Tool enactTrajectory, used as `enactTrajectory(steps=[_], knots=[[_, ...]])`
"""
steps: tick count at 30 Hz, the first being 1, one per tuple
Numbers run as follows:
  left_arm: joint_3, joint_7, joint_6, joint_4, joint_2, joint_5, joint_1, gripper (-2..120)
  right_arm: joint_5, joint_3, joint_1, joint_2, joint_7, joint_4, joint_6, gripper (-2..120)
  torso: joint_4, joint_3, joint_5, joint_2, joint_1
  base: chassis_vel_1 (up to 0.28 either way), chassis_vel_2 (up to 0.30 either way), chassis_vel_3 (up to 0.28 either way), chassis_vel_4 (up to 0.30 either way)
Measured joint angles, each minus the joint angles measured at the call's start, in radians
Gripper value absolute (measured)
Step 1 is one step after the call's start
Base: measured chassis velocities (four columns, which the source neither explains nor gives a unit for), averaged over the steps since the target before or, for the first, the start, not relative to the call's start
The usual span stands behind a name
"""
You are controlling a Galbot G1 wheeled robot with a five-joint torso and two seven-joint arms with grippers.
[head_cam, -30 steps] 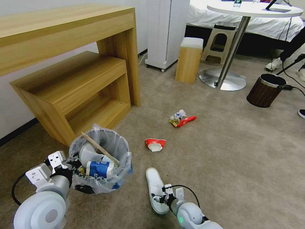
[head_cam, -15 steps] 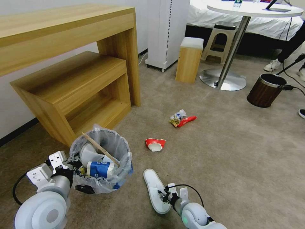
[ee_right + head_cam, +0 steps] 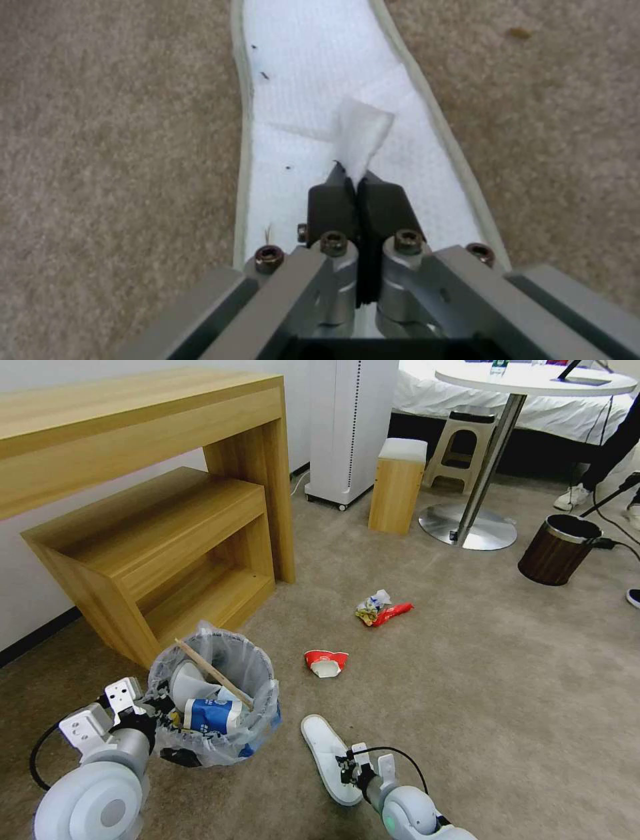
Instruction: Pick up the trash bin and place the garbage on the floor into it.
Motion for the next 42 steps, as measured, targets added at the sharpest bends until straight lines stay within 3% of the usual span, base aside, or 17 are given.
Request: enactTrajectory(steps=[11,22,25,26,28,30,32,37,42], knots=[[0.001,-0.001,0.000,-0.006,0.004,-0.003,0.002,1,-0.031,0.041,-0.028,-0.043,-0.016,0.074,0.089,0,0.0000,0.000,0.0002,0.000,0.000,0.000,0.000,0.000,0.000],[0.019,-0.021,0.007,-0.012,0.022,-0.045,0.008,1,-0.044,0.177,-0.072,-0.171,-0.034,0.310,0.221,0,-0.0001,0.000,0.0001,0.000,0.000,0.000,0.000,0.000,0.000],[0.049,-0.031,0.026,-0.017,0.036,-0.085,0.015,1,-0.011,0.224,-0.071,-0.217,-0.142,0.395,0.371,0,-0.0001,0.000,0.0001,0.000,0.000,0.000,0.000,0.000,0.000],[0.049,-0.031,0.026,-0.017,0.036,-0.085,0.015,1,-0.011,0.224,-0.071,-0.217,-0.142,0.395,0.371,0,-0.0001,0.000,0.0001,0.000,0.000,0.000,0.000,0.000,0.000],[0.066,-0.038,0.039,-0.018,0.050,-0.110,0.020,1,0.027,0.233,-0.047,-0.223,-0.289,0.411,0.483,0,-0.0001,0.000,0.0001,0.000,0.000,0.000,0.000,0.000,0.000],[0.072,-0.039,0.042,-0.019,0.055,-0.118,0.022,1,0.048,0.233,-0.036,-0.221,-0.338,0.413,0.511,0,-0.0001,0.000,0.0001,0.000,0.000,0.000,0.000,0.000,0.000],[0.098,-0.040,0.049,-0.020,0.066,-0.144,0.030,1,0.139,0.208,0.013,-0.205,-0.532,0.416,0.589,0,0.0000,0.000,0.0000,0.000,0.000,0.000,0.000,0.000,0.000],[0.176,-0.042,0.067,-0.014,0.069,-0.202,0.015,1,0.210,0.153,0.067,-0.173,-0.739,0.416,0.629,0,0.0000,0.000,-0.0001,0.000,0.000,0.000,0.000,0.000,0.000],[0.220,-0.042,0.075,0.003,0.070,-0.210,0.000,1,0.223,0.130,0.085,-0.161,-0.785,0.419,0.627,0,0.0000,0.000,0.0000,0.000,0.000,0.000,0.000,0.000,0.000]])
